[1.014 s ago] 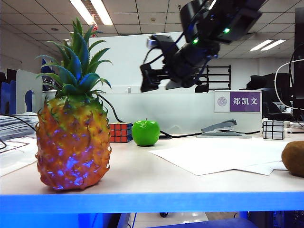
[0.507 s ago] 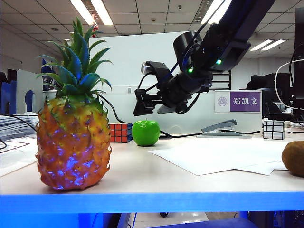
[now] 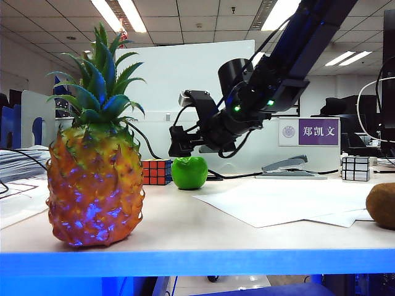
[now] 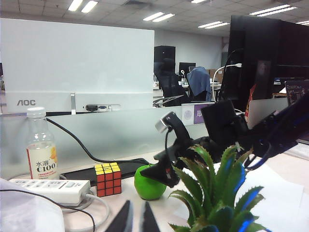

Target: Arrange all the fruits from large to small from left to right in a row.

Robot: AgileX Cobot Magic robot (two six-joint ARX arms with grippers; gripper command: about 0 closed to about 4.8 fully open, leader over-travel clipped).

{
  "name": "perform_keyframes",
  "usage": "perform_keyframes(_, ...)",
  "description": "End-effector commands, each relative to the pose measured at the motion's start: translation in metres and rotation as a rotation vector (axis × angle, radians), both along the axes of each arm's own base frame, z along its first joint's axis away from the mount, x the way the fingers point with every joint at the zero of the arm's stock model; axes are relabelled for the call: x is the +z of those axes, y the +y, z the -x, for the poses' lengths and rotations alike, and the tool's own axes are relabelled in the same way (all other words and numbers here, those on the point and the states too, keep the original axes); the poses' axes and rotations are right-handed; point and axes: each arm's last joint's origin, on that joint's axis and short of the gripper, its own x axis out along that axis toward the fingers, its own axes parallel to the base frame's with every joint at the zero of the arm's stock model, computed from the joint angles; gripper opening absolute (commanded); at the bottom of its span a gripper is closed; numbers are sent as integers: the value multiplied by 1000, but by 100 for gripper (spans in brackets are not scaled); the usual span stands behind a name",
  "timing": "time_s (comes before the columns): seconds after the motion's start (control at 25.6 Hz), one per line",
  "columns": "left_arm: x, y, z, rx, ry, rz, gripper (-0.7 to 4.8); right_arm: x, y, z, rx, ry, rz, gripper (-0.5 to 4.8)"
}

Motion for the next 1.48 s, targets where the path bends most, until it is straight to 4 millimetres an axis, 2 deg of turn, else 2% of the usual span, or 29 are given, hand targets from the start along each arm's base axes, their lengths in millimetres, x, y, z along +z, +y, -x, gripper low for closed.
perform_keyframes(0.04,1,0,1,-4,-13,0,35,5,2,-9,-28,-30,-13,479)
perform_keyframes(0.19,1,0,1,-3,-12,-1,35,3,0,-15,-56,-18,0,479)
perform_keyframes(0.47,1,0,1,1,-16,-6,35,-5,-1,-13,-51,51,25,479)
perform_keyframes(0.82,1,0,1,4,-23,-19,35,-28,1,-15,-31,111,18,479)
perform_keyframes(1.36,1,0,1,6,-24,-21,35,-34,1,-15,-39,120,26,468)
perform_keyframes(1.4,1,0,1,6,-24,-21,35,-35,1,-15,-39,130,30,257)
perform_keyframes(1.44,1,0,0,7,-24,-21,35,-36,1,-15,-39,137,34,75)
perform_keyframes(1.48,1,0,0,10,-24,-20,35,-36,0,-14,-38,144,39,-22)
